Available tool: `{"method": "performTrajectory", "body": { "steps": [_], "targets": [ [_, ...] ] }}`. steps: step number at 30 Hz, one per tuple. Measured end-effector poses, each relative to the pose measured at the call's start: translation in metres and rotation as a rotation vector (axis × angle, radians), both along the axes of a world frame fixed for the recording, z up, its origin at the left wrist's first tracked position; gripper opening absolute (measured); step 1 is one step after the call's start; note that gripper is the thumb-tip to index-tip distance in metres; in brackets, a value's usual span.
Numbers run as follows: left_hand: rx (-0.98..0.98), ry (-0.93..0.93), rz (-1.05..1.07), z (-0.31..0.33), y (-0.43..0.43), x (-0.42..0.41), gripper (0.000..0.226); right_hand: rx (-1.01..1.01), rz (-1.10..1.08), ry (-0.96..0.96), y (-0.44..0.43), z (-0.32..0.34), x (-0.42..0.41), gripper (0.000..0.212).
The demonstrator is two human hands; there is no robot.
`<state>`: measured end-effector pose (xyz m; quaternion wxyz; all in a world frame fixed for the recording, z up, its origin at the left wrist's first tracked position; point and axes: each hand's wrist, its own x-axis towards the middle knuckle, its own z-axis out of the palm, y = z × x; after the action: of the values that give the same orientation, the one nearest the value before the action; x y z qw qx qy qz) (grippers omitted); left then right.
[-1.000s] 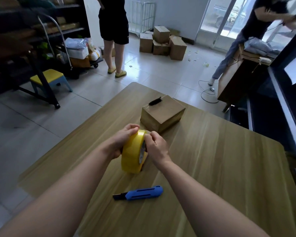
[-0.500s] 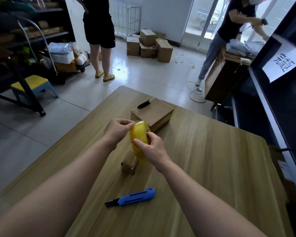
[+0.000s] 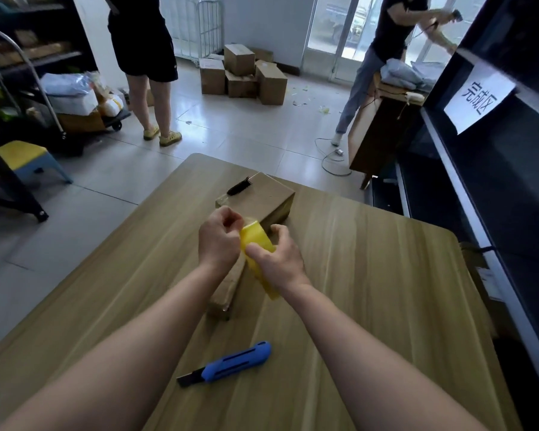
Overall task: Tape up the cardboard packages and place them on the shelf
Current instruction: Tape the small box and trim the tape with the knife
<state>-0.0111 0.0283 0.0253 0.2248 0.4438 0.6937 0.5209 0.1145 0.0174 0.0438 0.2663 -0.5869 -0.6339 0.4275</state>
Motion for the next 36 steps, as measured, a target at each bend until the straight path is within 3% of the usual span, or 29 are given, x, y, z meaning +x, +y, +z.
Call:
{"method": "performTrajectory", "body": {
  "steps": [3, 9, 14, 18, 23, 28, 31, 33, 36],
  "targets": [
    [0.054, -0.077, 0.009, -0.003, 0.003, 0.006, 0.019, -0.064, -0.026, 0.078, 0.008, 0.003, 0.002, 0.070],
    [0.074, -0.467, 0.016, -0.006, 0.007, 0.011, 0.022, -0.182, -0.048, 0.061, 0.018, 0.010, 0.002, 0.055],
    [0.096, -0.598, -0.103, -0.008, 0.010, 0.003, 0.020, -0.356, 0.059, 0.119, 0.034, 0.023, 0.000, 0.040],
    [0.101, -0.712, -0.278, -0.009, 0.012, -0.006, 0.014, -0.313, -0.009, 0.140, 0.042, 0.024, -0.002, 0.025],
    [0.064, -0.844, -0.407, -0.008, 0.014, -0.014, 0.008, -0.267, -0.015, 0.052, 0.043, 0.013, -0.001, 0.035],
    [-0.135, -0.447, -0.333, -0.020, 0.027, -0.024, 0.017, -0.132, -0.208, 0.041, 0.044, -0.003, -0.001, 0.024],
    [-0.405, -0.097, -0.317, -0.043, 0.037, -0.033, 0.054, -0.075, -0.210, -0.055, 0.048, -0.010, 0.004, 0.022],
    [-0.573, 0.199, -0.468, -0.052, 0.040, -0.036, 0.074, -0.089, -0.194, -0.076, 0.048, -0.014, 0.009, 0.025],
    [-0.747, 0.588, -0.760, -0.062, 0.043, -0.035, 0.076, -0.115, -0.179, -0.114, 0.049, -0.024, 0.016, 0.028]
  ]
}}
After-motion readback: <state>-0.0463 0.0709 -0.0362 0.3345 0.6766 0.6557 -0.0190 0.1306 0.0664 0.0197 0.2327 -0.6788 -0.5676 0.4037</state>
